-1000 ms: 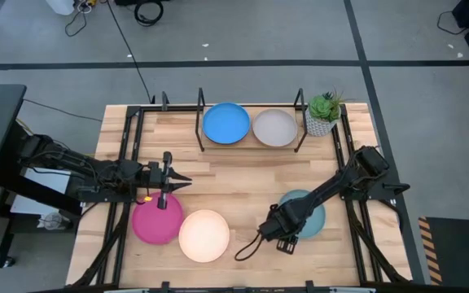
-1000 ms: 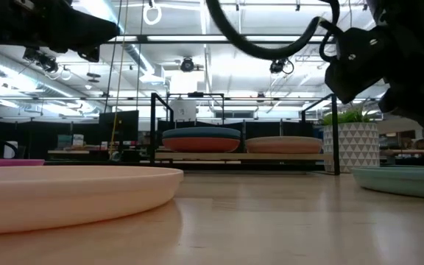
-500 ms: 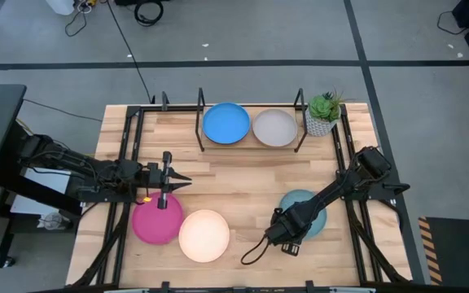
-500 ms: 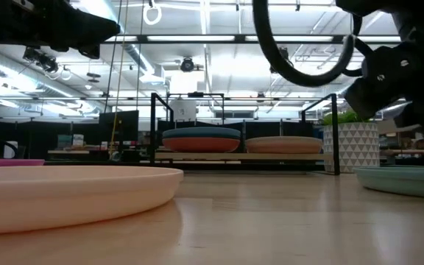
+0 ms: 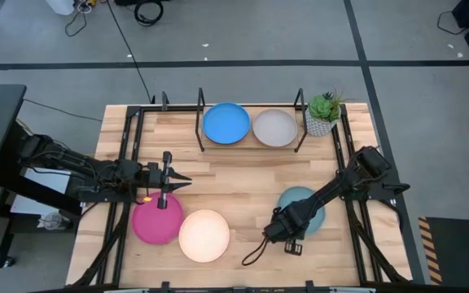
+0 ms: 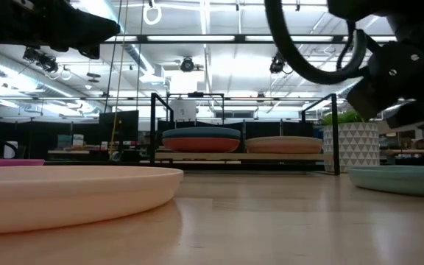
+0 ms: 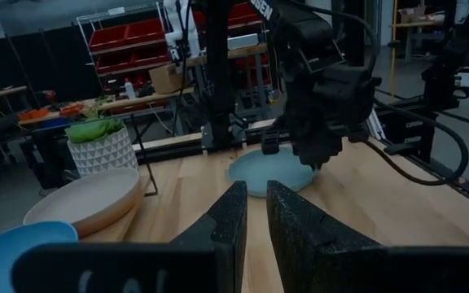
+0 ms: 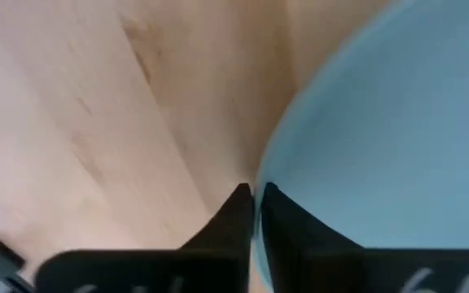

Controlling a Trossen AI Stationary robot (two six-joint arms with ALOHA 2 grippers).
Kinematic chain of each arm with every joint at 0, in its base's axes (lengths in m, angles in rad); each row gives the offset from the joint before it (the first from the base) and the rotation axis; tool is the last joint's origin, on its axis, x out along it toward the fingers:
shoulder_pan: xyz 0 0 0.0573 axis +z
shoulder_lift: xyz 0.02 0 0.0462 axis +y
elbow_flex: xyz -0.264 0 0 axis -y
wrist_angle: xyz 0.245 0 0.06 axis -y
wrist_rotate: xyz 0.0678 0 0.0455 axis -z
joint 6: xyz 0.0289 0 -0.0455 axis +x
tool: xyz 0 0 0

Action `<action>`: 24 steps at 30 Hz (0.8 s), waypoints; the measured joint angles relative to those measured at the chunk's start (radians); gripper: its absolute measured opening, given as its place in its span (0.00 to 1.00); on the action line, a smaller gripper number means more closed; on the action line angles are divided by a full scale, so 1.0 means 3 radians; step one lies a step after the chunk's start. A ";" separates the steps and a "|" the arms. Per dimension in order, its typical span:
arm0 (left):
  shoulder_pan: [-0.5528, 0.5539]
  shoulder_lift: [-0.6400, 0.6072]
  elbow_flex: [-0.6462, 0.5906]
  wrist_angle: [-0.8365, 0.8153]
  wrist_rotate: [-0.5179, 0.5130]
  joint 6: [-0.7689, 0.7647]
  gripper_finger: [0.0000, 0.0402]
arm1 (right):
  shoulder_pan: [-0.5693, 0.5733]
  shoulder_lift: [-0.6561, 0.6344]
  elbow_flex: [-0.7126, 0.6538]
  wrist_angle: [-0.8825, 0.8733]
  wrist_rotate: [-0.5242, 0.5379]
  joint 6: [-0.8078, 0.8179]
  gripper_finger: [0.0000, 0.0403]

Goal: Place and stack plates onto a shelf
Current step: Stack the light blue plate on the top of the stacked plates on the shelf

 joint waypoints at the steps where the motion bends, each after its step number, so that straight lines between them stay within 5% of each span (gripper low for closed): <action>1: 0.0001 0.0000 0.0000 -0.0002 0.0000 -0.0053 0.14 | -0.0024 0.0004 0.0043 -0.0063 0.0022 -0.0109 0.04; 13: 0.0001 0.0000 0.0000 -0.0005 0.0001 -0.0796 0.14 | -0.0336 0.0014 0.0879 -0.0951 0.0534 -0.1143 0.04; 24: 0.0001 0.0000 0.0000 -0.0006 0.0001 -0.1115 0.14 | -0.0688 0.0009 0.1366 -0.1762 0.1648 -0.1588 0.05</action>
